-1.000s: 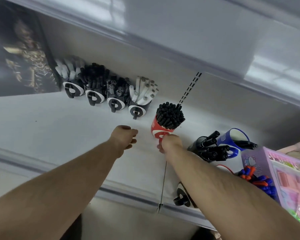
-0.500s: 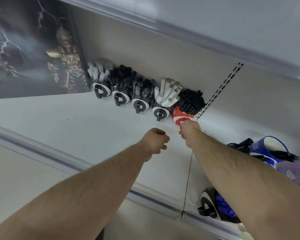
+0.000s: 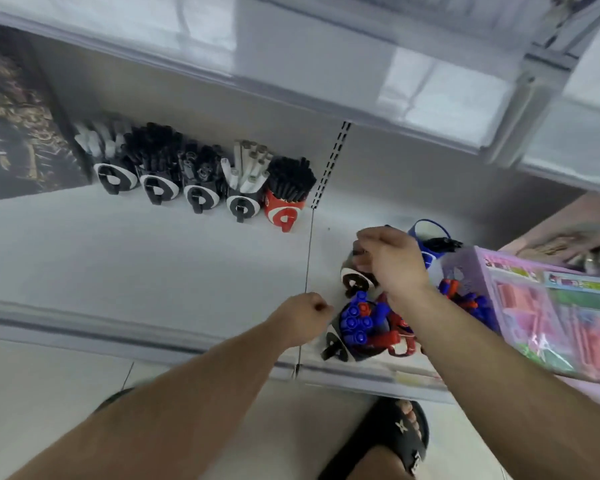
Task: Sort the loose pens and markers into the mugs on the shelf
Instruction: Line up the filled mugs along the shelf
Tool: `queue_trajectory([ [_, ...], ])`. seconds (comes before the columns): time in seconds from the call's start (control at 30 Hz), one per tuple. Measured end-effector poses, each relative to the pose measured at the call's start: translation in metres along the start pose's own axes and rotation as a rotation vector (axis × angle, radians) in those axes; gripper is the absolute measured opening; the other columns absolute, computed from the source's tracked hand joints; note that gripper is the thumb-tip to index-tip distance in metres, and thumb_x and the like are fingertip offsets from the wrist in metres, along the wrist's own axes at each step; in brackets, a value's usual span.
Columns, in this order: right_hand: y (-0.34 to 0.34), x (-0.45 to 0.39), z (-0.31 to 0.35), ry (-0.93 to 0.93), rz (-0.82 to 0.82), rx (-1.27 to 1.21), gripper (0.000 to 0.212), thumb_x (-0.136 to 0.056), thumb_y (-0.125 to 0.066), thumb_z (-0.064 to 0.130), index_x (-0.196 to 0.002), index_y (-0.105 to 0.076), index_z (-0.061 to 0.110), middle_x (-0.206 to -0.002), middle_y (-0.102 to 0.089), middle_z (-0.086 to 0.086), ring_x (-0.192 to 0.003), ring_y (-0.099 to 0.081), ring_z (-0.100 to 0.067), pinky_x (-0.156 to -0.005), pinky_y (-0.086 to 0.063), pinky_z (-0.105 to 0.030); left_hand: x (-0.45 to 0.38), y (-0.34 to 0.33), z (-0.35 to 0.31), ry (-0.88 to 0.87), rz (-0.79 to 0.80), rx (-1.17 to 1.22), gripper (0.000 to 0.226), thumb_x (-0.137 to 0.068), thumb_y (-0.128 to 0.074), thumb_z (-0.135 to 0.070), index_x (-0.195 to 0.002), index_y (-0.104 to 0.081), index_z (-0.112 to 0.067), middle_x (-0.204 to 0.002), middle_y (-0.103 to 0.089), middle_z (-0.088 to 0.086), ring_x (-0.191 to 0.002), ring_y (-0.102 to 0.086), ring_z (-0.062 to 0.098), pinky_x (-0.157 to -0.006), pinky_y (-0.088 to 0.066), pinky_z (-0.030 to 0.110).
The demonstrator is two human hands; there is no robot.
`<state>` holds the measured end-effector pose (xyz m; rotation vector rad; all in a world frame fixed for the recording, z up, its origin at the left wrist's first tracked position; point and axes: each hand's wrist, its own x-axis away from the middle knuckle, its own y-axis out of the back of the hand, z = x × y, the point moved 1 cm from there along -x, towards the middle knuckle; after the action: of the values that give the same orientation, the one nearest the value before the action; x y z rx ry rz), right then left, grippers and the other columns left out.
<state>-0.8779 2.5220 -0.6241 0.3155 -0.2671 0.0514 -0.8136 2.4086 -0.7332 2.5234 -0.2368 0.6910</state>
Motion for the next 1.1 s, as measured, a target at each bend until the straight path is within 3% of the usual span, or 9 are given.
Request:
queue_trajectory([
  [0.13,0.058,0.037,-0.017,-0.01,-0.234,-0.067,0.021,-0.093,-0.056,0.004,-0.076,-0.065,0.014,-0.073,-0.066,-0.006,-0.056,-0.057,-0.014,-0.06,-0.047,-0.032,0.016,-0.03,0.0,0.049,0.035,-0.037,0.035,-0.089,-0.049,-0.05,-0.086,-0.058,-0.016,-0.089,-0.062,0.004,-0.086,-0.059,0.022,-0.073,-0.045,0.032],
  [0.23,0.079,0.054,-0.059,-0.164,-0.408,-0.152,0.026,-0.088,-0.058,0.008,-0.064,-0.062,0.017,-0.06,-0.057,-0.002,-0.06,-0.047,-0.025,-0.055,-0.037,-0.035,0.027,-0.042,0.001,0.059,0.023,0.015,0.027,-0.082,-0.056,-0.048,-0.076,-0.061,-0.023,-0.086,-0.067,0.003,-0.08,-0.063,0.02,-0.066,-0.044,0.028],
  [0.33,0.085,0.063,-0.101,-0.327,-0.529,-0.108,0.027,-0.082,-0.055,0.01,-0.055,-0.055,0.014,-0.054,-0.048,-0.005,-0.06,-0.04,-0.024,-0.056,-0.032,-0.037,0.033,-0.053,0.002,0.025,0.01,-0.068,0.028,-0.094,-0.047,-0.04,-0.073,-0.058,-0.025,-0.094,-0.066,0.008,-0.082,-0.06,0.023,-0.061,-0.038,0.026],
  [0.47,0.076,0.07,-0.132,-0.469,-0.35,0.202,0.016,-0.087,-0.053,0.022,-0.076,-0.062,0.014,-0.068,-0.063,-0.01,-0.067,-0.06,-0.032,-0.069,-0.053,-0.044,0.034,-0.064,0.004,0.004,-0.015,-0.066,0.029,-0.101,-0.039,-0.032,-0.101,-0.064,-0.017,-0.108,-0.066,0.009,-0.097,-0.06,0.027,-0.068,-0.036,0.026],
  [0.6,0.071,0.059,-0.137,-0.558,-0.181,0.173,0.012,-0.094,-0.05,0.029,-0.088,-0.057,0.021,-0.085,-0.06,-0.01,-0.065,-0.062,-0.029,-0.057,-0.048,-0.032,0.029,-0.065,0.01,0.085,-0.091,0.079,0.027,-0.098,-0.045,-0.026,-0.083,-0.061,-0.011,-0.084,-0.062,0.012,-0.073,-0.052,0.025,-0.06,-0.034,0.027],
  [0.73,0.072,0.047,-0.142,-0.627,-0.184,0.08,0.021,-0.1,-0.043,0.028,-0.087,-0.055,0.017,-0.092,-0.056,-0.012,-0.066,-0.06,-0.027,-0.056,-0.048,-0.031,0.025,-0.05,0.013,0.156,-0.203,0.222,0.027,-0.096,-0.048,-0.025,-0.08,-0.063,-0.009,-0.076,-0.06,0.019,-0.066,-0.049,0.025,-0.059,-0.037,0.026],
  [0.83,0.066,0.043,-0.149,-0.59,-0.196,0.09,0.024,-0.104,-0.038,0.02,-0.089,-0.053,0.01,-0.09,-0.056,-0.013,-0.066,-0.058,-0.026,-0.063,-0.052,-0.038,0.024,-0.023,0.024,0.171,-0.288,0.247,0.027,-0.096,-0.05,-0.025,-0.079,-0.065,-0.01,-0.081,-0.061,0.023,-0.065,-0.05,0.028,-0.06,-0.034,0.025],
  [0.97,0.053,0.053,-0.157,-0.523,-0.188,0.081,0.018,-0.103,-0.042,0.022,-0.097,-0.056,0.013,-0.088,-0.064,-0.009,-0.069,-0.065,-0.026,-0.078,-0.056,-0.044,0.022,0.016,0.048,0.216,-0.392,0.284,0.026,-0.096,-0.051,-0.026,-0.078,-0.066,-0.014,-0.069,-0.055,0.01,-0.056,-0.045,0.015,-0.051,-0.032,0.023],
  [1.1,0.028,0.062,-0.149,-0.479,-0.116,0.067,0.022,-0.103,-0.045,0.019,-0.096,-0.062,0.007,-0.086,-0.062,-0.013,-0.073,-0.067,-0.03,-0.086,-0.057,-0.049,0.024,0.048,0.068,0.258,-0.469,0.382,0.031,-0.093,-0.051,-0.023,-0.067,-0.067,-0.022,-0.067,-0.061,0.004,-0.057,-0.048,0.02,-0.053,-0.034,0.023],
])
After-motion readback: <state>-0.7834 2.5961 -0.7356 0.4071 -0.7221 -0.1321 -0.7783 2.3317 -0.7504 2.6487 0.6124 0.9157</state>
